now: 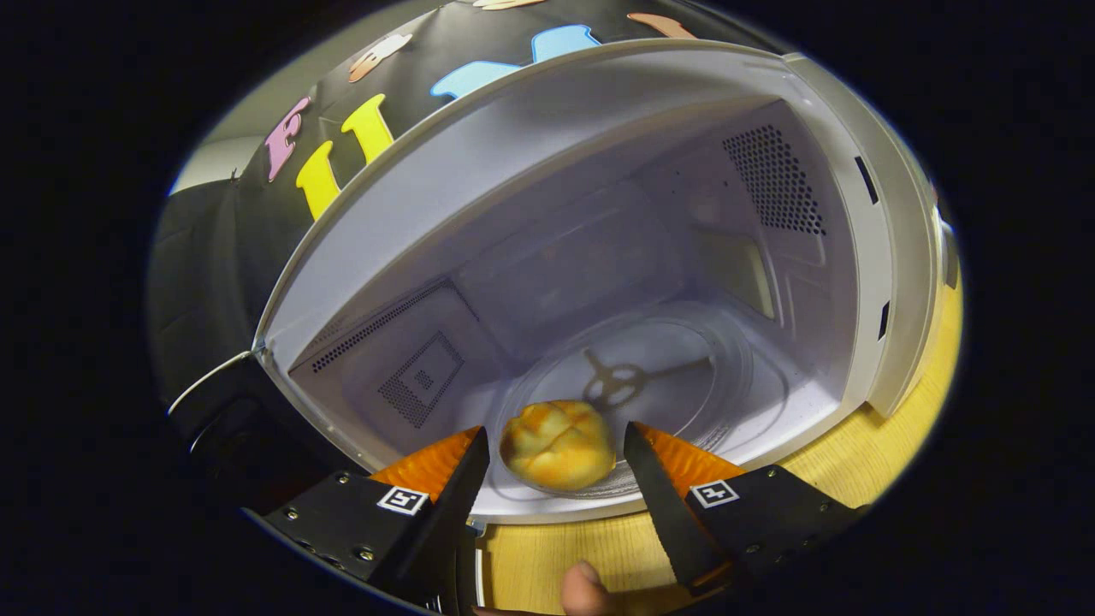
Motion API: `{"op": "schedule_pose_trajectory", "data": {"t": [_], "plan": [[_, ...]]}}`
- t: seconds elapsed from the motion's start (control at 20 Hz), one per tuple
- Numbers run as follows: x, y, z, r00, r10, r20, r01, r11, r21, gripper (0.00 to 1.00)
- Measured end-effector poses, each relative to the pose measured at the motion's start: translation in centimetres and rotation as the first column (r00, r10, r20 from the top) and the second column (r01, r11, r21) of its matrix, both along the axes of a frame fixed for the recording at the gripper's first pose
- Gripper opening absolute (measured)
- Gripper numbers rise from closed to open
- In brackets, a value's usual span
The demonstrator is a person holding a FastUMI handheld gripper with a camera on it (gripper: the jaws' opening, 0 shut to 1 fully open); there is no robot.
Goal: Open the microwave, put the food inside, and close the microwave door.
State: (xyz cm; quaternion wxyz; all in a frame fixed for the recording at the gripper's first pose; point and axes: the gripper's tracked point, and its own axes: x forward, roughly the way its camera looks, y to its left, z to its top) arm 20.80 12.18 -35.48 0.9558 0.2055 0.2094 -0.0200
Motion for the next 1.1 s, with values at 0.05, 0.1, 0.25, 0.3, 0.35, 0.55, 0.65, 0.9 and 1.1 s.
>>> {"op": "schedule_pose_trajectory", "data": {"t": [0.05, 0.1, 0.25, 0.3, 0.35, 0.55, 0.65, 0.9, 1.1], "plan": [[-0.2, -0.1, 0.4, 1.0, 0.006, 0.005, -0.006, 1.0, -0.013, 0.96], [-0.6, 0.3, 1.0, 1.0, 0.025, 0.011, -0.025, 1.0, -0.014, 0.96], [-3.7, 3.4, 4.7, 0.986, 0.16, 0.047, -0.161, 0.987, 0.022, 0.96], [-5.2, 4.3, 6.6, 0.975, 0.206, 0.079, -0.206, 0.979, -0.003, 0.96], [-7.0, 5.2, 8.8, 0.961, 0.251, 0.119, -0.248, 0.968, -0.038, 0.96], [-15.7, 9.0, 17.2, 0.859, 0.439, 0.265, -0.389, 0.895, -0.22, 0.96], [-19.8, 10.7, 21.0, 0.798, 0.496, 0.342, -0.417, 0.864, -0.282, 0.95], [-29.1, 16.1, 24.2, 0.659, 0.651, 0.378, -0.589, 0.758, -0.279, 0.95], [-33.8, 20.2, 22.2, 0.575, 0.749, 0.329, -0.693, 0.66, -0.292, 0.95]]}}
